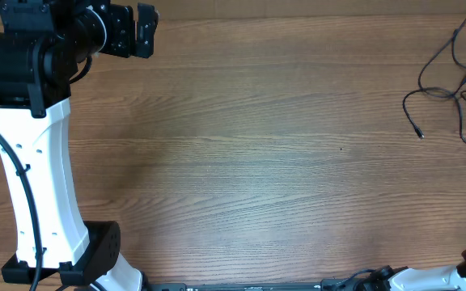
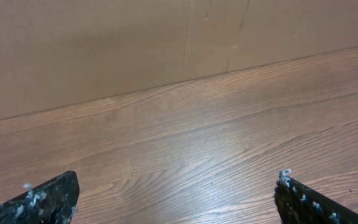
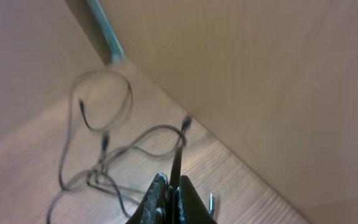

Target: Untangle cables

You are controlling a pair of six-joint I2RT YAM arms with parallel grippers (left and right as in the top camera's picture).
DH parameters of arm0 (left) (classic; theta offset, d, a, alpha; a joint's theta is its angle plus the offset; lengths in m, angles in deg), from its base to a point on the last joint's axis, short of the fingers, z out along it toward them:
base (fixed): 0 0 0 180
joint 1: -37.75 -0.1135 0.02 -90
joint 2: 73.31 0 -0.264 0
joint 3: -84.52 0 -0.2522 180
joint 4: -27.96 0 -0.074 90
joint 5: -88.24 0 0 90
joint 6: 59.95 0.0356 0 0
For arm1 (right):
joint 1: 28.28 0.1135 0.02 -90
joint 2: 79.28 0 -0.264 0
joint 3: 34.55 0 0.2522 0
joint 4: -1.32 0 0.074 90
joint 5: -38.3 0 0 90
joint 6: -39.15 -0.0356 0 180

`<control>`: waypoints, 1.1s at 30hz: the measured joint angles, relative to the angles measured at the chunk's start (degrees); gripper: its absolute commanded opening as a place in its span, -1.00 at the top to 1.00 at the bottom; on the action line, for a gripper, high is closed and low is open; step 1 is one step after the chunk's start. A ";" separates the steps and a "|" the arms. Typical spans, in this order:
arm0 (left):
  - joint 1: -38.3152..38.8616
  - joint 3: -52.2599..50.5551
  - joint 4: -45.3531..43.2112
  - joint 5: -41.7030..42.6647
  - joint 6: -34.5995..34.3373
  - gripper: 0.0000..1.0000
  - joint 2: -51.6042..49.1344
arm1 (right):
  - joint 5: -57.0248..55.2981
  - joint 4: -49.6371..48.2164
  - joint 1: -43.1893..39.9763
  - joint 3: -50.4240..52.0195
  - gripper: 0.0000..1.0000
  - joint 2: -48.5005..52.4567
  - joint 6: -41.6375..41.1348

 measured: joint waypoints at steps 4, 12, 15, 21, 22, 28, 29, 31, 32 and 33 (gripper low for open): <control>0.00 0.00 0.59 0.17 0.00 -1.00 0.00 | -1.84 -6.27 -0.02 10.05 0.92 0.35 -0.90; 0.00 0.00 1.29 0.28 0.02 -1.00 -0.76 | -3.93 -19.21 -0.02 27.28 0.92 0.37 -8.07; 0.00 0.00 2.08 0.42 0.02 -0.97 -2.58 | -6.29 -22.77 -0.02 32.57 0.92 1.01 -13.27; 0.37 -0.04 1.44 0.42 0.02 -0.87 -5.46 | -2.56 -26.56 1.55 35.15 -1.00 3.23 -20.31; 0.66 -0.04 0.79 0.42 0.02 -0.93 -5.46 | -1.51 -27.58 3.28 35.15 -1.00 3.23 -20.68; 3.39 -0.04 -1.95 0.13 0.17 -0.75 -5.44 | 0.35 -29.16 16.37 34.82 -1.00 3.19 -21.57; 3.41 -0.04 -2.78 0.13 0.11 -0.77 -5.44 | 0.61 -28.70 17.75 34.25 -1.00 3.13 -21.62; 3.43 -0.04 -5.60 -0.11 -0.26 -0.88 -5.44 | 1.29 -27.12 22.75 29.27 -1.00 1.29 -21.84; 3.43 -0.07 -7.89 -0.28 -0.96 -0.89 -5.44 | 1.31 -24.06 25.38 25.33 -1.00 -0.39 -21.92; 3.45 -0.07 -9.42 -0.26 -1.36 -0.92 -5.44 | 1.27 -22.69 27.36 22.01 -1.00 -1.77 -21.94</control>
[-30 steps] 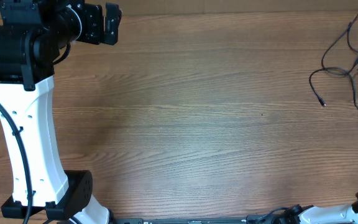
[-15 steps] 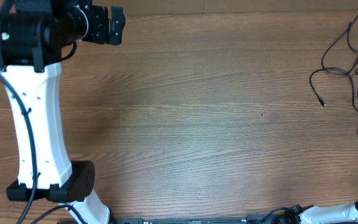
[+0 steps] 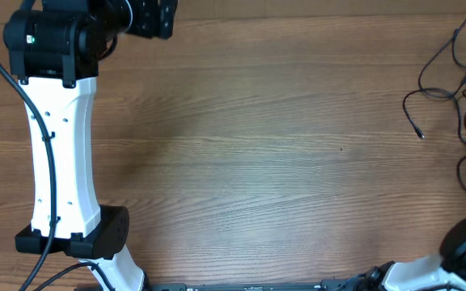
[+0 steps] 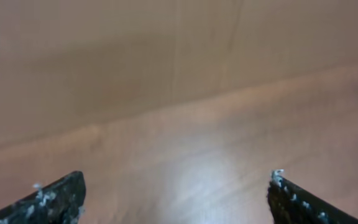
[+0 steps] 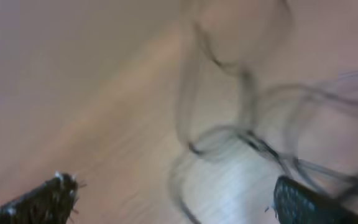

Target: Untangle cables

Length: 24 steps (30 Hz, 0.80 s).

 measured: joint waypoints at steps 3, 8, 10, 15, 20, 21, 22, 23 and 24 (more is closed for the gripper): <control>0.00 0.00 -5.40 0.00 -1.46 -0.99 0.15 | -1.42 3.80 7.74 -12.37 -1.00 -4.79 0.09; 0.00 0.00 -5.73 0.00 -1.84 -1.00 2.03 | -12.26 12.92 12.98 -21.79 -1.00 -12.11 0.15; 0.00 0.00 -4.11 -0.02 -1.46 -1.00 2.60 | -14.14 15.63 11.41 -21.38 -1.00 -11.65 0.13; 0.00 0.00 -3.26 -0.04 -0.96 -0.96 2.82 | -16.96 21.53 6.62 -17.73 -1.00 -2.03 0.70; 1.07 -0.20 -18.25 -0.74 -1.84 -1.00 4.24 | -8.17 13.11 13.49 -21.07 -1.00 -3.06 6.80; 1.88 -0.26 -21.42 -1.09 -1.92 -1.00 4.94 | -7.30 11.32 15.39 -22.49 -1.00 -3.65 7.19; 3.13 -0.28 -25.92 -2.19 -1.97 -1.00 5.77 | -6.10 8.09 18.49 -25.07 -1.00 -4.83 7.82; 4.24 -0.28 -29.24 -3.30 -1.84 -1.00 6.62 | -5.53 5.99 20.68 -26.73 -1.00 -5.81 8.39; 5.31 -0.26 -32.89 -5.11 -1.55 -1.00 7.43 | -4.68 2.80 23.87 -29.05 -1.00 -7.34 9.29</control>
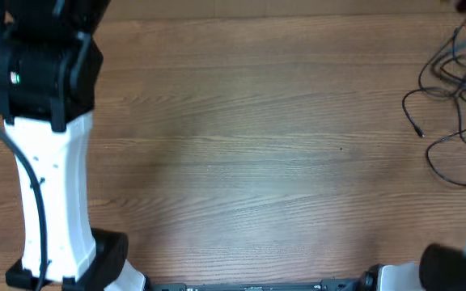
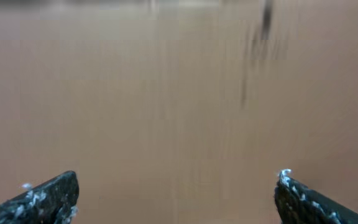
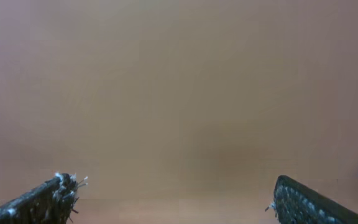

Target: Untangle cables

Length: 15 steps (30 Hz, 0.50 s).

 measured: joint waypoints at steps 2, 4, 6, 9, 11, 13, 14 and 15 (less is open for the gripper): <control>1.64 0.11 -3.41 -2.71 0.83 -1.00 1.55 | 1.42 -2.95 4.42 -2.75 -1.00 -3.21 1.18; 2.12 0.37 -4.55 -5.62 3.10 -1.00 3.08 | 2.34 -3.02 7.02 -4.57 -1.00 -7.41 2.03; 2.14 0.61 -1.27 -7.65 5.20 -1.00 4.22 | 2.75 2.14 7.76 -5.27 -1.00 -11.08 3.21; 2.62 -4.02 0.55 -11.28 8.09 -1.00 7.28 | 3.10 7.87 8.41 -2.99 -0.95 -15.54 7.21; 2.97 -15.41 0.44 -15.39 10.58 -1.00 13.18 | 3.45 6.80 8.44 5.20 -0.95 -20.15 9.38; 2.97 -24.09 -1.88 -17.79 11.69 -1.00 18.27 | 4.26 3.23 8.41 14.93 -0.95 -25.81 11.08; 2.91 -30.03 -2.69 -19.26 12.46 -1.00 21.99 | 4.61 2.97 8.44 17.31 -0.96 -27.30 11.47; 2.73 -35.01 -4.44 -20.37 12.87 -1.00 25.33 | 5.60 -1.01 8.44 22.53 -0.97 -30.82 11.89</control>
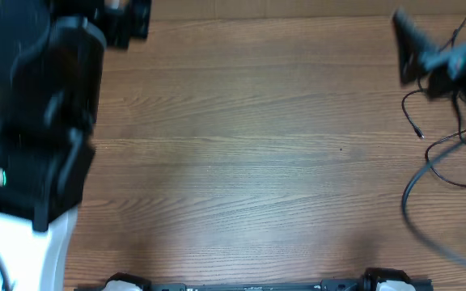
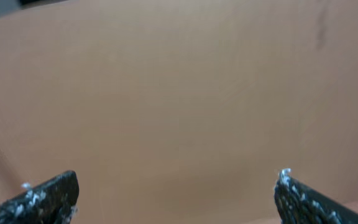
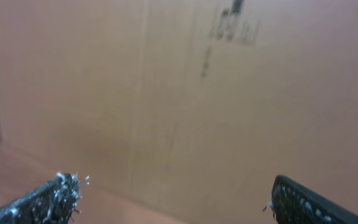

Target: Untangle cables

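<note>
A tangle of thin black cables lies at the table's right edge, one plug end reaching toward the middle. My right gripper hangs blurred above the tangle's far left part; in its wrist view it is open and empty, facing a cardboard wall. At the far left corner, my left gripper is also blurred. Its wrist view shows it open, empty, facing the same kind of wall. Neither wrist view shows any cable.
A brown cardboard wall stands behind the wooden table. The left arm's white and black body covers the table's left side. A thick blurred dark line, seemingly part of the right arm, crosses the right foreground.
My right gripper has come into the overhead view above the cables' far left part. The left arm has shifted and looms larger. The cables lie as before. Both grippers stay open.
At first my right gripper was shut on a black cable over the tangle, the left one open at the far left. Later the right was open over the cables. By the last moment a cable loop lay spread toward the near left. Both wrists now face the wall.
</note>
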You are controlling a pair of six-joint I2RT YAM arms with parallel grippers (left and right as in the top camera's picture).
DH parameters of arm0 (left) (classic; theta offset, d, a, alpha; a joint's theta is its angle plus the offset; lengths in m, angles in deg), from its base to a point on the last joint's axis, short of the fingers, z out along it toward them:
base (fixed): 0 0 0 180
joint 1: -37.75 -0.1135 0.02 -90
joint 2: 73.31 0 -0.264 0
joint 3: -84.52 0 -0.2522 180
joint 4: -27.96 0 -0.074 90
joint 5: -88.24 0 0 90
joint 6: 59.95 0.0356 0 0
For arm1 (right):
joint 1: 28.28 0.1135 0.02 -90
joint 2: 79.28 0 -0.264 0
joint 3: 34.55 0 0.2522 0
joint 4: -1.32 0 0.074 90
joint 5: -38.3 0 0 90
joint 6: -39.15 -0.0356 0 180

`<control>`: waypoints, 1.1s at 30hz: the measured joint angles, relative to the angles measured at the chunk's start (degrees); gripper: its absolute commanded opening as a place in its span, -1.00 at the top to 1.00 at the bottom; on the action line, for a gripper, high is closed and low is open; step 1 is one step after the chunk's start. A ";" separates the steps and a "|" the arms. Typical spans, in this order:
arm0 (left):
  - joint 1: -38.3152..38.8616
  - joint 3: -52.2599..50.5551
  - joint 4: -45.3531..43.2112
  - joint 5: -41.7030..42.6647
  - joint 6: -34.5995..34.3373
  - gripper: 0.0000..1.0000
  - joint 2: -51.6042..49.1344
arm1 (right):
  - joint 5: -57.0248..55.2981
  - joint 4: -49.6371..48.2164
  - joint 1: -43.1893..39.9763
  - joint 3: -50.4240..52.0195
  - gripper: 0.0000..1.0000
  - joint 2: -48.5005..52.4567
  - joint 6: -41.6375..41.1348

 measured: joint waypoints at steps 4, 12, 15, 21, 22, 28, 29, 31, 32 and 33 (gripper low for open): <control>-1.09 -17.25 -5.09 -1.53 0.79 -1.00 13.62 | 3.10 -13.62 0.00 16.79 -1.00 -14.53 -0.20; -4.61 -42.56 -17.73 1.70 0.61 -1.00 34.95 | -16.02 -17.35 0.22 27.47 -1.00 -34.91 -5.29; -5.77 -44.87 -18.16 4.09 0.61 -1.00 35.85 | -28.24 -4.98 0.22 27.80 -1.00 -36.02 -14.47; -6.21 -45.40 -18.49 7.32 0.61 -1.00 35.95 | -31.74 -10.14 0.22 47.23 -1.00 -37.31 -16.90; -6.21 -45.40 -18.40 7.34 0.61 -1.00 35.95 | -30.67 -11.32 0.22 51.17 -1.00 -38.03 -16.94; -6.21 -45.44 -18.08 7.72 0.63 -1.00 36.00 | -24.59 -14.43 0.22 67.45 -1.00 -44.48 -16.92; -6.21 -45.44 -18.10 7.74 0.63 -1.00 36.00 | -23.30 -14.53 0.22 69.61 -1.00 -45.55 -16.90; -6.21 -45.44 -18.10 7.72 0.74 -1.00 35.98 | -21.77 -14.40 0.22 72.24 -1.00 -46.16 -16.92; -6.21 -45.44 -18.05 7.74 0.79 -1.00 35.98 | -20.85 -13.40 0.22 73.57 -1.00 -46.27 -16.79; -6.21 -45.44 -18.08 7.74 0.79 -1.00 35.93 | -20.20 -11.61 0.22 74.84 -1.00 -46.31 -16.68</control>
